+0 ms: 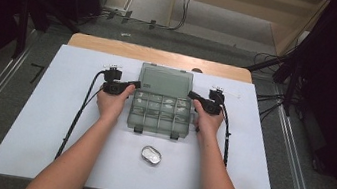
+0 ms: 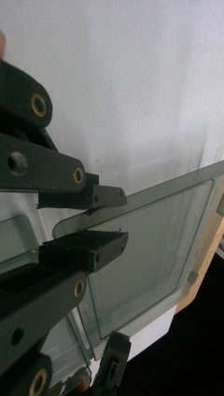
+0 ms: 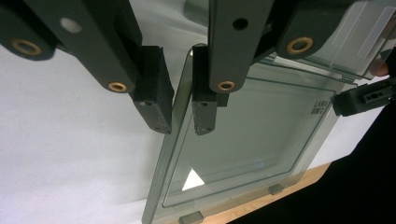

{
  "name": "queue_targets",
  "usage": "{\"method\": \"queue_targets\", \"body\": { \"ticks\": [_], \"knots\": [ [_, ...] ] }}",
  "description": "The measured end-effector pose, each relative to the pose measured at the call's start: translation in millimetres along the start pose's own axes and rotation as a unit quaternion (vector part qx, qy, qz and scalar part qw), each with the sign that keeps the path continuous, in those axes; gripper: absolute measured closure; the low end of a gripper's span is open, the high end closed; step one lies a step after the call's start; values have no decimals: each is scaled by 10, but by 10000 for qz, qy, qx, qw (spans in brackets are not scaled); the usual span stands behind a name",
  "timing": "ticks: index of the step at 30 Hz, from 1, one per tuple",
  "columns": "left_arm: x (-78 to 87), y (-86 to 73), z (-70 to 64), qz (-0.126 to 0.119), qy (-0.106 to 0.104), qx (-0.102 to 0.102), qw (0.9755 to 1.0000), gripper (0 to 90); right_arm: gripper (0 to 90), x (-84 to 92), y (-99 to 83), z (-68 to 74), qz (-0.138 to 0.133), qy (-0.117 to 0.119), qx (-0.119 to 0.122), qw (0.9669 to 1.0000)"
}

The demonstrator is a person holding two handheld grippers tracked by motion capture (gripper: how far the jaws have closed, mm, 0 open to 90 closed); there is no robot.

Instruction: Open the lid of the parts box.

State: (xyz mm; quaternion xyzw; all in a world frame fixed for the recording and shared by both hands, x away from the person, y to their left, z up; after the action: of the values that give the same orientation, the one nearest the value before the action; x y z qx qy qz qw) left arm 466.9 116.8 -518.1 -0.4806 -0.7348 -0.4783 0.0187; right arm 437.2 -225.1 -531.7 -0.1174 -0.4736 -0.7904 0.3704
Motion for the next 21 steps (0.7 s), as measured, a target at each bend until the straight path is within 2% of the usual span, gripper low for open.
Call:
{"method": "queue_targets", "body": {
  "ticks": [4, 8, 10, 11, 12, 13, 16, 17, 21],
  "knots": [
    [-2, 3, 4, 35, 17, 7, 10000, 748, 757, -5, -3, 12, 21, -73, 34, 10000],
    [-16, -4, -28, 71, 82, -147, 9998, 714, 740, -9, -4, 17, 18, -109, 51, 9999],
    [0, 0, -36, 26, 80, -197, 9998, 657, 640, 0, 0, 3, -13, -150, 22, 9999],
    [14, 4, -35, -22, 54, -224, 9997, 616, 556, 13, 3, -6, -56, -47, -11, 10000],
    [25, 7, -37, -55, 46, -241, 9997, 557, 506, 33, 8, -10, -117, 29, 13, 9999],
    [45, 8, -41, -76, -45, -322, 9994, 547, 470, 45, 9, -9, -159, 22, 51, 9999],
    [88, -8, -102, -181, -113, -707, 9973, 534, 405, 90, 9, 6, -198, 153, -14, 9997],
    [95, -14, -120, -202, -141, -764, 9968, 501, 386, 101, 2, 23, -216, 195, -9, 9996],
    [136, -32, -176, -233, -183, -964, 9949, 361, 282, 135, -45, 98, -236, 118, 291, 9992]
  ]
}}
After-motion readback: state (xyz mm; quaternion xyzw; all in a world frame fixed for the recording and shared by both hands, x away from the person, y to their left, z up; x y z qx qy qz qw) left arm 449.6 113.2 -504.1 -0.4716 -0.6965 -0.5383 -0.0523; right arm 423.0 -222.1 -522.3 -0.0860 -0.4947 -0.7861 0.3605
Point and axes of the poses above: each handheld gripper's, and its own axes: x roughly backward along the jaws, y roughly out of its top, z roughly to its left, the point moved 1 cm from there along -x, roughly forward along the jaws, and after that the axes turned 3 degrees about -y, right-handed, at the moved point
